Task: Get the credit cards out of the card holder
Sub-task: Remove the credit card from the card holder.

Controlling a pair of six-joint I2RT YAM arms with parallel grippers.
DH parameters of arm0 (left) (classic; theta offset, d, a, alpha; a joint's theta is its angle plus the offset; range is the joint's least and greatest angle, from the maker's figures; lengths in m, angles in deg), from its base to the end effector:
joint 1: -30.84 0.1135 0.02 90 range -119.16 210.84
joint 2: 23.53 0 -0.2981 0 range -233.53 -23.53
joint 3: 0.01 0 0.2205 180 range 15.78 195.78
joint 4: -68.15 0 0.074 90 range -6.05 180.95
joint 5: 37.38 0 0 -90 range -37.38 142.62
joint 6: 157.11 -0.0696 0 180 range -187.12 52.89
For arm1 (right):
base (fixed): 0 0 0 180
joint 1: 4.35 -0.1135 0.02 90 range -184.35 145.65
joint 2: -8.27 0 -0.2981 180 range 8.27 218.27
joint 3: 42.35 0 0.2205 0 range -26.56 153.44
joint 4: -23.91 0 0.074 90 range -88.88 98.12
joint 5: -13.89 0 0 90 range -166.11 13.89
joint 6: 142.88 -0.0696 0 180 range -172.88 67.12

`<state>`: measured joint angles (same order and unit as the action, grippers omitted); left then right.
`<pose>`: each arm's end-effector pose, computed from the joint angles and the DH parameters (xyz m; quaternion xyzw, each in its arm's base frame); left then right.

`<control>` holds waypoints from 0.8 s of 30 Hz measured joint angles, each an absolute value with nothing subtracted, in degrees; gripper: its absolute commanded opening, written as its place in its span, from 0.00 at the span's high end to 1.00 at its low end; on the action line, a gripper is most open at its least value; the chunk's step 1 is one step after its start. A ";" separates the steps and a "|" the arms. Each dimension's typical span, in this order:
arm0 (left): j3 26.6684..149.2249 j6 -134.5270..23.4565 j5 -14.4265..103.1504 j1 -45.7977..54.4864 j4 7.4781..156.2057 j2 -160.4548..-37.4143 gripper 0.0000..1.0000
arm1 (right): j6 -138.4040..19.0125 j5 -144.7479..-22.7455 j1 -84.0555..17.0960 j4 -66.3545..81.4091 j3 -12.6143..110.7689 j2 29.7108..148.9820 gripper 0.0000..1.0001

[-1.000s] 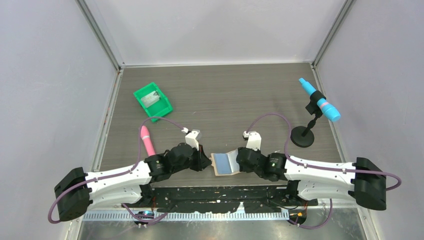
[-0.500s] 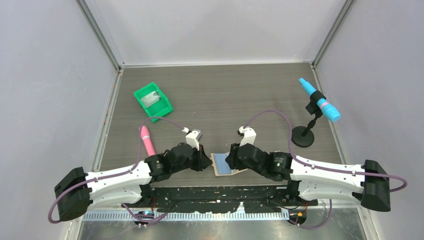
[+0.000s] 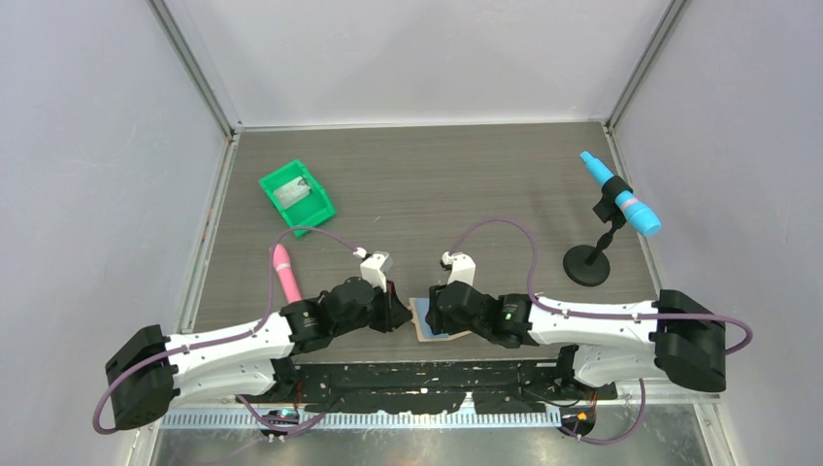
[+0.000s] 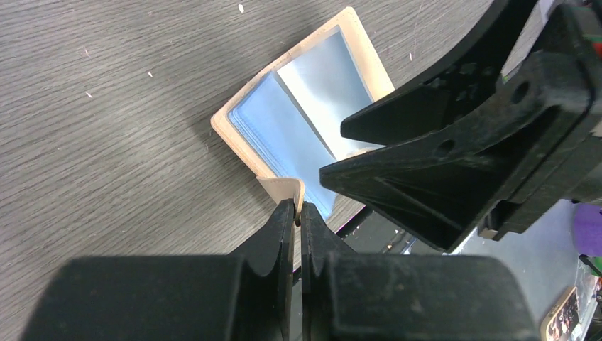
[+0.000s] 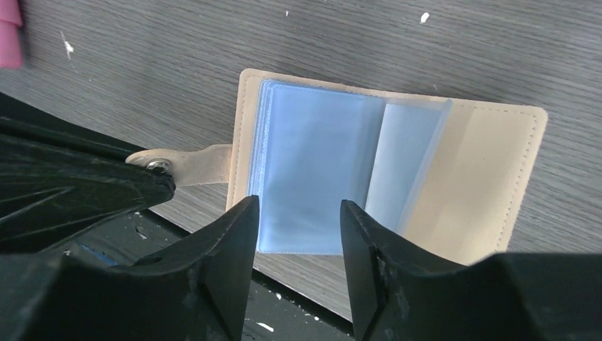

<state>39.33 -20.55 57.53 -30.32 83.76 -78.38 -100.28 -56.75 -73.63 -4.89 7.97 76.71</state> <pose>0.0938 -0.1579 0.2242 0.0897 0.8657 -0.3746 0.3197 0.0978 0.1933 0.2202 -0.1134 0.9120 0.2260 0.3231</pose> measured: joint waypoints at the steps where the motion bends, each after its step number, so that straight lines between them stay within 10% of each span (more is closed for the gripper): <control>1: 39.31 -20.55 57.53 -30.32 83.76 -78.33 1.00 | -100.30 -56.88 -73.63 -4.59 7.97 77.43 0.44; 24: 39.13 -20.55 57.55 -30.32 83.76 -77.72 1.00 | -101.33 -57.89 -73.63 -1.00 7.94 82.15 0.55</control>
<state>39.13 -20.55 57.55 -30.32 83.76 -77.72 -101.33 -57.89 -73.63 -1.00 7.94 82.15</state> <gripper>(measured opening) 0.048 0.472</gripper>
